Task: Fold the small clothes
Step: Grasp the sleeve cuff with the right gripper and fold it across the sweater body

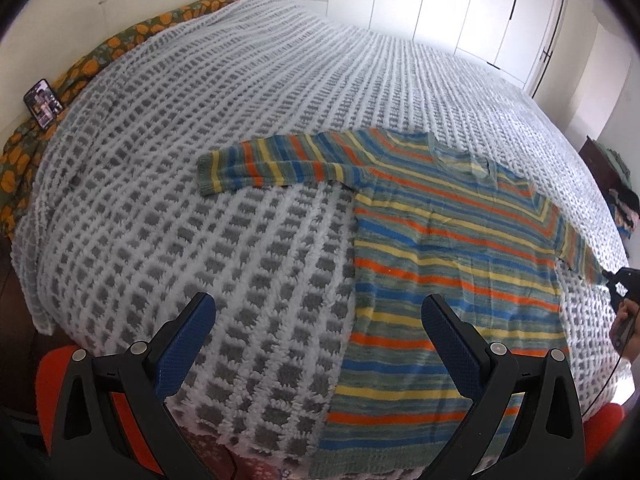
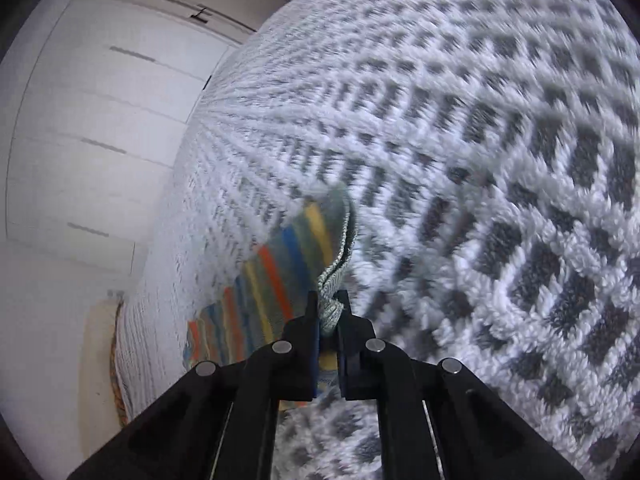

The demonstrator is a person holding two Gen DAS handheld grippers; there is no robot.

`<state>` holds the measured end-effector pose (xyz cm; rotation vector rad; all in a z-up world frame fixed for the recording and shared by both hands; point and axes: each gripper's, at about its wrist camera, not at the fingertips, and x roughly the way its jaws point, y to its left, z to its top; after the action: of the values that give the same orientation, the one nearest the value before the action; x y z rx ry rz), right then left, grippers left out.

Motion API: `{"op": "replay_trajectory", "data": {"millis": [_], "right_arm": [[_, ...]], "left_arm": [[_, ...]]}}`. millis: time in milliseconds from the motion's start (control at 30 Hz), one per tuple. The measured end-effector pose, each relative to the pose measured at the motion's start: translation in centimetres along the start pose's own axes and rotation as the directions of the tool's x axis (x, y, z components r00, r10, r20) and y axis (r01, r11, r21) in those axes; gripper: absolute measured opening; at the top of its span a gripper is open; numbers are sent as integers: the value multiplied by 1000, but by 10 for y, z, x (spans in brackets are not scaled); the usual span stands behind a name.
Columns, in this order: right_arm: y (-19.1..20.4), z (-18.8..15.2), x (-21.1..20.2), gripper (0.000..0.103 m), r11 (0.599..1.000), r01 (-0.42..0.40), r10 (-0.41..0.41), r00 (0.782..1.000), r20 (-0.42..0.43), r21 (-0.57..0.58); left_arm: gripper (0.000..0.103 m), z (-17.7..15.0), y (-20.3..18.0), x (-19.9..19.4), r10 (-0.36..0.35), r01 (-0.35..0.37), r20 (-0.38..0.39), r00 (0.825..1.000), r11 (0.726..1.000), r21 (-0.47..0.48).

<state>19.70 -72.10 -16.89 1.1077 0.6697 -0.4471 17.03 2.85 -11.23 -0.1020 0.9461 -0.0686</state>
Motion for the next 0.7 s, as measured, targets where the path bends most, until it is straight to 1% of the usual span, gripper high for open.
{"op": "replay_trajectory", "data": {"millis": [100, 167, 233, 300, 367, 433, 467, 500, 533, 567, 600, 633, 667, 700], "right_arm": [[59, -11, -16, 9, 986, -57, 57, 998, -2, -159], [106, -26, -22, 9, 960, -115, 113, 993, -22, -255], [153, -50, -22, 9, 921, -163, 151, 987, -62, -353], [192, -87, -14, 9, 876, -215, 182, 976, -119, -431], [231, -129, -4, 9, 828, -259, 191, 964, -185, -498], [256, -185, 4, 9, 779, -293, 181, 952, -248, -554], [268, -207, 14, 9, 760, -305, 170, 946, -278, -574], [274, -228, 26, 9, 750, -320, 161, 937, -309, -580], [278, -248, 41, 10, 747, -340, 155, 925, -347, -572], [278, -267, 55, 11, 749, -365, 154, 908, -390, -553], [278, -283, 72, 16, 759, -383, 144, 887, -438, -527], [275, -299, 91, 28, 777, -397, 124, 858, -499, -488], [270, -309, 106, 30, 801, -404, 118, 830, -545, -442], [264, -313, 115, 30, 821, -414, 136, 812, -568, -395]], "left_arm": [[103, -6, 11, 5, -21, 21, -5, 1000, 999, -35], [103, -11, 19, 8, -35, 34, -18, 999, 998, -56], [102, -14, 27, 9, -42, 40, -23, 999, 996, -74], [103, -16, 37, 6, -44, 42, -16, 999, 995, -91], [102, -17, 48, 2, -41, 40, -4, 999, 993, -113], [102, -19, 57, -1, -39, 39, 4, 999, 990, -136], [102, -20, 61, -2, -37, 37, 6, 999, 989, -145], [102, -22, 66, -3, -35, 36, 8, 999, 987, -156], [103, -24, 71, -3, -31, 32, 8, 999, 986, -166], [102, -25, 74, -2, -27, 28, 6, 1000, 985, -171], [102, -28, 77, 0, -20, 20, -1, 1000, 984, -176], [102, -30, 80, 2, -15, 13, -8, 1000, 984, -179], [102, -31, 82, 3, -11, 8, -16, 1000, 983, -182], [102, -34, 85, 4, -8, 4, -20, 1000, 982, -186]]}}
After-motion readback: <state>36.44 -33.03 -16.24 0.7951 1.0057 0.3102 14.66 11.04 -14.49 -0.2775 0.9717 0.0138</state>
